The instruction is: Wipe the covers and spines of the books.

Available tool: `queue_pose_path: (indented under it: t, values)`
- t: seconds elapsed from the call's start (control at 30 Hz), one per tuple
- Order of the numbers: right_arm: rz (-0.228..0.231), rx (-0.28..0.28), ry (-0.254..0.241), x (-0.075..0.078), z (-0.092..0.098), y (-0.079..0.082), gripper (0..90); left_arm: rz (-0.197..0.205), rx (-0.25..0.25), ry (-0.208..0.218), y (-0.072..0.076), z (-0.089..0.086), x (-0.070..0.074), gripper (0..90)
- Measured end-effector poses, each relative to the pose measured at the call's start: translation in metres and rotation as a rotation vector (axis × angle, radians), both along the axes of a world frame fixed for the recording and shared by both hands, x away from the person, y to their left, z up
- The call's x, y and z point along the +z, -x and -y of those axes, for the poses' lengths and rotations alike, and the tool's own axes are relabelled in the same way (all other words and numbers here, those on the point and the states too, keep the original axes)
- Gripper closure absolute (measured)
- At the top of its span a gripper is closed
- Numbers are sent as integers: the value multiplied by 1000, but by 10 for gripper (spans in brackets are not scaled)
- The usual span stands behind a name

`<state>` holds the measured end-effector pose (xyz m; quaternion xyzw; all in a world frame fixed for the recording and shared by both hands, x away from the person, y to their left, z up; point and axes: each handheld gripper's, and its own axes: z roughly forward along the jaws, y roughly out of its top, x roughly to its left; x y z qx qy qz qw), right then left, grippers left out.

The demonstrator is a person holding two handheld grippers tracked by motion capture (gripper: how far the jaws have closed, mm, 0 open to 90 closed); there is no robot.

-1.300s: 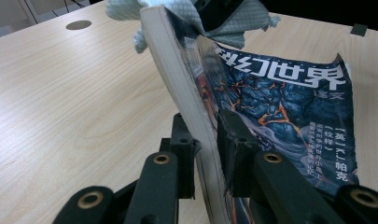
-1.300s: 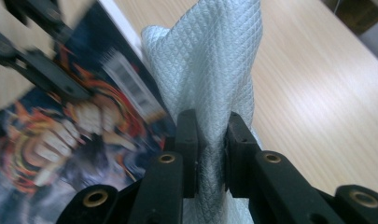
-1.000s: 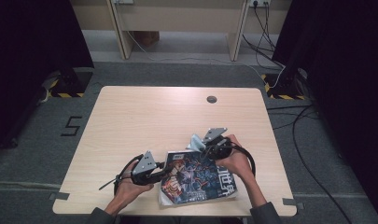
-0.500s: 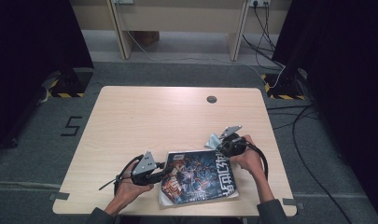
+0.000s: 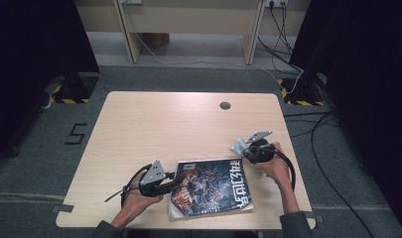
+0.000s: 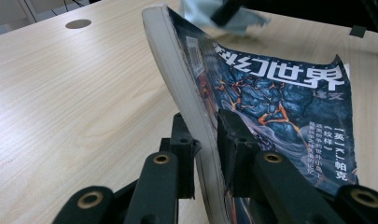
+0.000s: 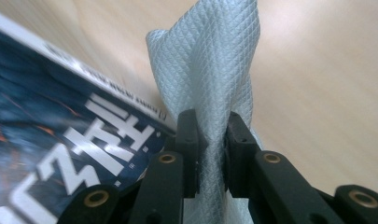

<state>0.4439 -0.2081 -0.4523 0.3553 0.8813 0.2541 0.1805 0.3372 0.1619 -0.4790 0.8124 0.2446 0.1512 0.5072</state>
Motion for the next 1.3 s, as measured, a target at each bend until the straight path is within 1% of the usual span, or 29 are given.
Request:
queue_pose_path:
  t: [0.07, 0.13, 0.2, 0.23, 0.27, 0.3, 0.37, 0.47, 0.6, 0.73, 0.83, 0.93, 1.0, 1.03, 1.1, 1.17, 1.23, 1.27, 1.3]
  values:
    - [44, -6, -18, 16, 6, 3, 792, -2, 1, 2, -1, 0, 0, 766]
    - [69, -33, -32, 27, 15, 7, 791, 0, 2, 0, 0, 0, 0, 766]
    - [78, -54, -48, 32, 27, 10, 791, 2, -3, 2, 0, 0, 1, 766]
    - [76, -74, -53, 32, 33, 10, 791, -1, -1, 3, 0, 0, 0, 766]
    - [72, -93, -52, 30, 39, 10, 790, -3, 2, 0, 0, -1, 0, 766]
    - [57, -112, -54, 27, 44, 11, 790, -2, 3, 2, 0, 0, -1, 766]
    - [37, -132, -51, 19, 53, 12, 789, 0, -3, -1, 0, -1, 0, 766]
    - [-2, -172, -41, 7, 63, 11, 789, -7, 1, 4, -1, -1, -1, 766]
    - [-44, -200, -28, -8, 73, 10, 789, -9, 2, 3, -2, -1, -1, 765]
    - [-75, -209, -6, -19, 76, 9, 786, -7, 2, 5, -1, -1, -1, 766]
    - [-91, -221, 29, -26, 76, 8, 781, -6, 1, 5, -1, -1, -1, 765]
    - [-100, -227, 23, -30, 76, 8, 755, -8, 3, 6, -2, -1, -1, 765]
    - [-116, -228, 13, -29, 76, 8, 702, -8, 3, 7, -1, -1, -2, 765]
    - [-113, -233, 6, -28, 76, 7, 675, -8, 3, 7, -1, -1, -2, 765]
    - [-85, -246, -8, -23, 76, 7, 611, -9, 3, 6, -2, -1, -1, 765]
    - [-64, -221, -38, -16, 73, 8, 554, -11, 6, 7, -2, -2, -2, 764]
    - [-25, -213, -81, -8, 67, 9, 516, -10, 6, 6, -2, -1, -1, 764]
    - [-20, -199, -104, -5, 63, 9, 503, -9, 6, 7, -2, -1, -1, 764]
    - [-20, -199, -104, -5, 63, 9, 503, -9, 6, 7, -2, -1, -1, 764]
